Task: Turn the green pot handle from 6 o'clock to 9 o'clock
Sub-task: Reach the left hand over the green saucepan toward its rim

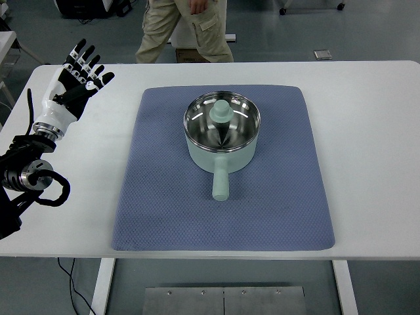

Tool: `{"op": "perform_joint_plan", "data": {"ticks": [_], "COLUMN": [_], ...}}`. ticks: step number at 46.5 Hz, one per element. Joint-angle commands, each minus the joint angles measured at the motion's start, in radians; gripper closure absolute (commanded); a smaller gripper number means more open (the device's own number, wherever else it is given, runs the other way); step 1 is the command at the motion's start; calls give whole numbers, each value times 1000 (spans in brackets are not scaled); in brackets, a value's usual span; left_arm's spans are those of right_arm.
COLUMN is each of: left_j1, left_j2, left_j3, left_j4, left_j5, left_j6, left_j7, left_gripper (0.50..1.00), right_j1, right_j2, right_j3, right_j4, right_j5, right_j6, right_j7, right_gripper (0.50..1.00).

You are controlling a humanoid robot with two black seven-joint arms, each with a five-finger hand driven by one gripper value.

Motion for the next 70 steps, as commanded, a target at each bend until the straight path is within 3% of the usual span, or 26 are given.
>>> {"op": "perform_joint_plan", "data": {"ticks": [1,16,42,70], "left_j1": [-17,-89,-142,-188], "left_j2": [17,56,140,134], "left_j3": [-1,-1,-3,2], "left_j4": [-20,-110,-380,-492], "left_j5": [2,166,523,872], "left_j6": [0,13,14,8], "left_j7": [0,8,9,45], "left_gripper": [500,500,500,500], "right_j1": [0,0,0,0], "right_j2": [0,0,0,0], "right_j3": [1,0,0,1], "right_j4": [0,0,0,0], "right_j5": [0,0,0,0], "right_j6": [0,0,0,0], "right_j7": [0,0,0,0], "right_gripper": [500,500,500,500]}}
